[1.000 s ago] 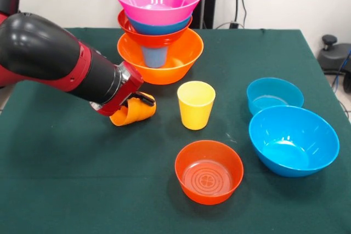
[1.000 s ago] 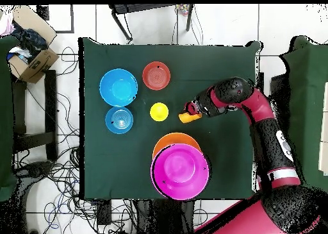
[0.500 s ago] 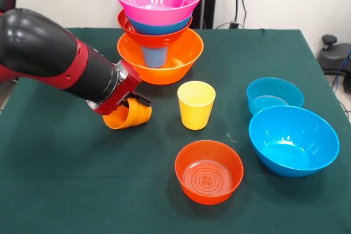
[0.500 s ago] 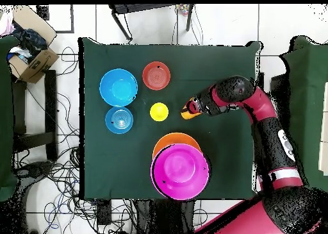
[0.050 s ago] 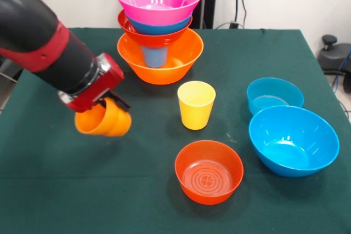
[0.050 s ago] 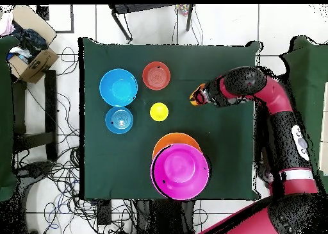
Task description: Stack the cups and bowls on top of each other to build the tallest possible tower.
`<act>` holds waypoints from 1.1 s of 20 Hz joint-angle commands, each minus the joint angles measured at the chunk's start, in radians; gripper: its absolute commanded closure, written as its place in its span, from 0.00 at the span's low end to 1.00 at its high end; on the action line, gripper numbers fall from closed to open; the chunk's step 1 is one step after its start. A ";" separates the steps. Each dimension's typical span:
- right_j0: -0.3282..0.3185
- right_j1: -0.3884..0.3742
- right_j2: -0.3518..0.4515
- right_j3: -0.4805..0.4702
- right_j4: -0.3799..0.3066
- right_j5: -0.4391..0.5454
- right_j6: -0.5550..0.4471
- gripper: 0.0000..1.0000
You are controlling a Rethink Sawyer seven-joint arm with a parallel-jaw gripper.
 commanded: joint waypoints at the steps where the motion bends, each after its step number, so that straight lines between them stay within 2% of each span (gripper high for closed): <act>1: 0.044 -0.076 0.034 -0.084 -0.083 -0.029 -0.357 1.00; 5: 0.039 -0.105 0.039 -0.069 -0.075 0.004 -0.354 1.00; 11: 0.037 -0.147 0.047 -0.049 -0.034 0.151 -0.374 1.00; 18: 0.019 -0.261 0.031 0.041 0.000 0.256 -0.287 1.00; 22: -0.010 -0.344 0.038 0.127 0.017 0.261 -0.251 1.00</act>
